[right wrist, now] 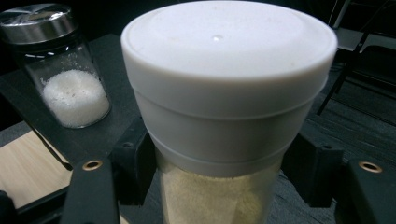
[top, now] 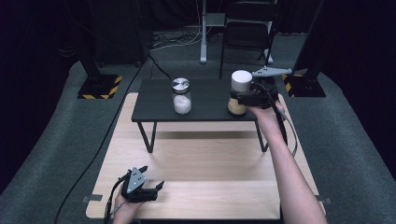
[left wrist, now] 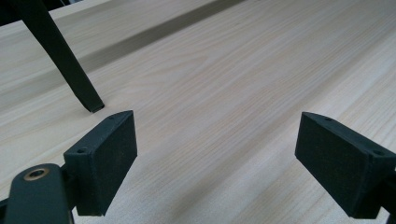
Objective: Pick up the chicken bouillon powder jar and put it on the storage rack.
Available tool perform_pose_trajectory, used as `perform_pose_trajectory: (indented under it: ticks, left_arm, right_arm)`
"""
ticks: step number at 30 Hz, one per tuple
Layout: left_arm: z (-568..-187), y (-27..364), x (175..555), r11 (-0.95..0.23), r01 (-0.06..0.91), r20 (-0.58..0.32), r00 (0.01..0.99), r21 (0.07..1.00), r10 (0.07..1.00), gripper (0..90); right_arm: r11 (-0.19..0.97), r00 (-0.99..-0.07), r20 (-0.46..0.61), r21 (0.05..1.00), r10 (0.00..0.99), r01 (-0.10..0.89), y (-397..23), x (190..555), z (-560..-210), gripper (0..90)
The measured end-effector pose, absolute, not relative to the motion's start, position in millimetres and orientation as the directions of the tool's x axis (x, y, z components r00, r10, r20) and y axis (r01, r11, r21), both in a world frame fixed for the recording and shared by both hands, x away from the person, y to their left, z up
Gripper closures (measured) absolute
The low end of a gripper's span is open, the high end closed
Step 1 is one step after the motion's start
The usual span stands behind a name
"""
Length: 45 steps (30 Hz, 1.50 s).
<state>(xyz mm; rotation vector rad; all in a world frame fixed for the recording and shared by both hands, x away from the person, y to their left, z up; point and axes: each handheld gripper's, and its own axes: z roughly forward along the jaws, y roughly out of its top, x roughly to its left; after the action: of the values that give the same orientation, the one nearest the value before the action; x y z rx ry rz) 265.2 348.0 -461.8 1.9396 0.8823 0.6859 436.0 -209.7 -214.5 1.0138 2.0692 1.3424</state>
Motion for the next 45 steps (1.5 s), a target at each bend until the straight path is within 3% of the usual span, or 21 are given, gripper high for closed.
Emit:
perform_pose_trajectory:
  ticks: [5, 6, 8, 14, 18, 24, 36, 45]
  left_arm:
    - [-461.9, 347.4, 264.8, -0.369, 0.311, 0.123, 0.595, 0.876, 0.794, 12.8]
    - [-461.9, 347.2, 264.8, -0.371, 0.310, 0.125, 0.596, 0.875, 0.794, 12.8]
    - [-461.9, 347.1, 264.7, -0.371, 0.310, 0.126, 0.595, 0.875, 0.794, 12.8]
    - [-461.6, 347.1, 265.1, -0.370, 0.313, 0.123, 0.595, 0.874, 0.794, 12.8]
    - [-461.6, 346.5, 264.8, -0.370, 0.314, 0.125, 0.591, 0.874, 0.797, 12.7]
    - [-461.4, 346.9, 265.6, -0.368, 0.317, 0.120, 0.592, 0.874, 0.797, 12.7]
    - [-461.6, 345.7, 264.2, -0.373, 0.313, 0.129, 0.590, 0.874, 0.797, 12.7]
    - [-461.7, 345.6, 264.0, -0.371, 0.313, 0.128, 0.589, 0.874, 0.798, 12.7]
  right_arm:
    - [0.249, -0.617, 0.011, 0.909, 0.787, 0.334, -211.8, 435.5, -214.2, 29.9]
    - [0.238, -0.618, 0.019, 0.913, 0.786, 0.331, -217.6, 432.8, -214.9, 23.8]
    - [0.235, -0.619, 0.015, 0.918, 0.785, 0.320, -224.1, 427.4, -215.3, 21.1]
    - [0.272, -0.652, -0.034, 0.924, 0.757, 0.267, -247.0, 411.8, -223.2, 10.6]
    - [0.316, -0.672, -0.094, 0.924, 0.735, 0.216, -269.1, 395.6, -238.9, 9.6]
    - [0.343, -0.701, -0.122, 0.921, 0.703, 0.183, -303.6, 374.7, -271.8, 4.3]
    - [0.326, -0.625, -0.154, 0.930, 0.765, 0.170, -327.3, 304.8, -368.0, 4.0]
    - [0.245, -0.590, -0.060, 0.940, 0.805, 0.239, -336.7, 275.3, -429.9, 6.8]
